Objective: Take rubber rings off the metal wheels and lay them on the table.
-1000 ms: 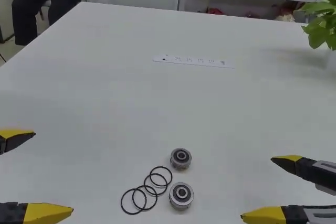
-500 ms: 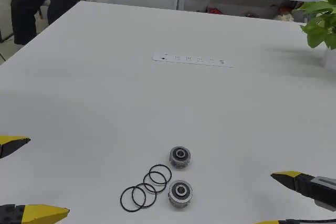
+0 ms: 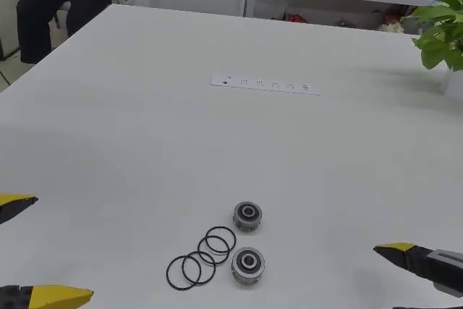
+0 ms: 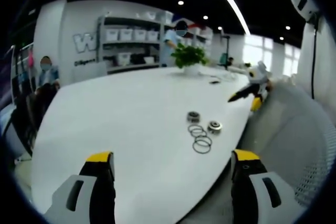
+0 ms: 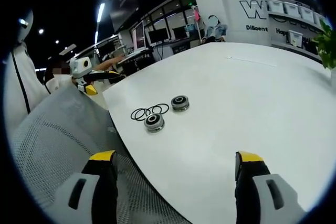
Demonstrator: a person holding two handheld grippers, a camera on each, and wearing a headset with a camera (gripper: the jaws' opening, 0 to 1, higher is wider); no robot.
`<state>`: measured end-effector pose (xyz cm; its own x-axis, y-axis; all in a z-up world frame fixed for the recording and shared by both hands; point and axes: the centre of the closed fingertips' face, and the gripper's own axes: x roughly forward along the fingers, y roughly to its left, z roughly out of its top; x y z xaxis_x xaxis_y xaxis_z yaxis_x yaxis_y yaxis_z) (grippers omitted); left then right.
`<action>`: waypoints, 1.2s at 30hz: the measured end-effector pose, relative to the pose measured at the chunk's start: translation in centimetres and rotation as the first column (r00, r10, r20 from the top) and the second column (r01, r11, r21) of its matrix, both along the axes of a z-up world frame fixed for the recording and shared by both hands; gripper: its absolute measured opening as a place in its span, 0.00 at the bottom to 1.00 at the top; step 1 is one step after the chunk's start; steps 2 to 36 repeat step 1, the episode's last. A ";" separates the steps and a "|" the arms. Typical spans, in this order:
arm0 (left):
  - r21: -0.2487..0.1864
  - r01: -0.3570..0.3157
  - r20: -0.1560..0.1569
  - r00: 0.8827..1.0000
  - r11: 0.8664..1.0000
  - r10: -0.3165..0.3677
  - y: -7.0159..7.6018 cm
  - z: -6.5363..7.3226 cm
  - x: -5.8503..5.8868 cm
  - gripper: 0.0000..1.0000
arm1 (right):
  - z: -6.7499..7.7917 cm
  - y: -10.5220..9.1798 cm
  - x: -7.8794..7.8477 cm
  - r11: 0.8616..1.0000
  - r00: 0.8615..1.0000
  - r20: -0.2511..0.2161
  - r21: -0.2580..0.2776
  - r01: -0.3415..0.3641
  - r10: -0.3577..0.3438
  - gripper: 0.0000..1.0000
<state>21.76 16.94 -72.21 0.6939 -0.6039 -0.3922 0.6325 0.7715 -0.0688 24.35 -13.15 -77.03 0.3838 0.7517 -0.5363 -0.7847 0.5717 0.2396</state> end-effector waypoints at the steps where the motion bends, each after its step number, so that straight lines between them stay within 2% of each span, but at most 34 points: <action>1: 0.000 -0.001 0.000 1.000 1.000 0.001 0.0 0.0 0.0 0.93 | 0.0 0.0 0.0 1.000 1.000 0.000 0.001 0.000 0.000 0.89; 36: 0.000 -0.001 0.000 1.000 1.000 0.001 0.0 0.0 0.0 0.93 | 0.0 0.0 0.0 1.000 1.000 0.000 0.001 0.000 0.000 0.89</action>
